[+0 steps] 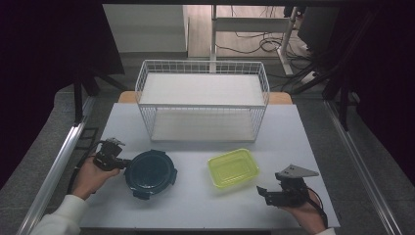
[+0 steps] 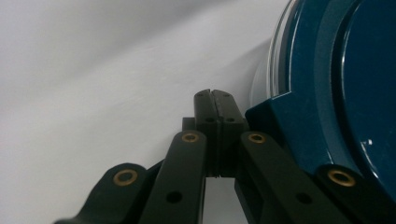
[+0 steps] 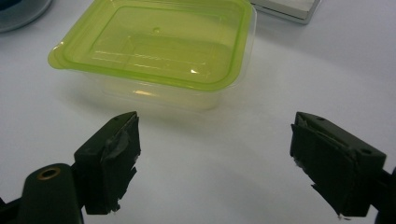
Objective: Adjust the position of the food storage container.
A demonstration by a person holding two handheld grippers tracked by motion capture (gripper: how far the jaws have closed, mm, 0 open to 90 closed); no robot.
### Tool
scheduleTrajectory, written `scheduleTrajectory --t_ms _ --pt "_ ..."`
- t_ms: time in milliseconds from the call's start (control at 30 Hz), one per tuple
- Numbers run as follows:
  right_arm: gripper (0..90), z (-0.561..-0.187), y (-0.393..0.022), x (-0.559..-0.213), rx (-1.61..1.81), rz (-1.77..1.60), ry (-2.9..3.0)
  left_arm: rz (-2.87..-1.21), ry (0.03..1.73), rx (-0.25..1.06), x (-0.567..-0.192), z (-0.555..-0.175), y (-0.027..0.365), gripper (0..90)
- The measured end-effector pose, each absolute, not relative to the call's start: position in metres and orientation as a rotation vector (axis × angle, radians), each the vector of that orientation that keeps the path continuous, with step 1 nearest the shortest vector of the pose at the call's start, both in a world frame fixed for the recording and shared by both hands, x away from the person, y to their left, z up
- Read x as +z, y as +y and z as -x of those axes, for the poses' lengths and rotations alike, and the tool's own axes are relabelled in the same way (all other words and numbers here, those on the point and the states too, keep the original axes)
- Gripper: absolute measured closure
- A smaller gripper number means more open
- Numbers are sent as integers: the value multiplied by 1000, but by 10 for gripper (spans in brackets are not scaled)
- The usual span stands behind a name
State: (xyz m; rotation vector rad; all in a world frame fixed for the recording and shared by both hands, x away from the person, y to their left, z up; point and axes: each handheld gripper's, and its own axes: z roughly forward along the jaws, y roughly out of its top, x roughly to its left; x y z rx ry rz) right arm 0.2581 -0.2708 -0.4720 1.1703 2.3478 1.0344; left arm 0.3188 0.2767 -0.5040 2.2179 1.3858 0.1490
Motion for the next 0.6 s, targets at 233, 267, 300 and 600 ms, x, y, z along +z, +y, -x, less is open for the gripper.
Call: scheduleTrajectory --t_ms 233,267,300,600 --pt "161 -258 -270 -472 1031 -1168 2352 -2239 1328 133 -503 -317 259 900" --pt "161 -258 -270 -472 1032 -1170 2351 -2246 1315 127 -503 -315 255 900" --pt "161 -258 -270 -472 1032 -1170 2351 -2249 1309 124 -503 -314 252 900" --pt "161 -258 -270 -473 1026 -1165 2357 -2252 1258 94 -506 -307 237 900"
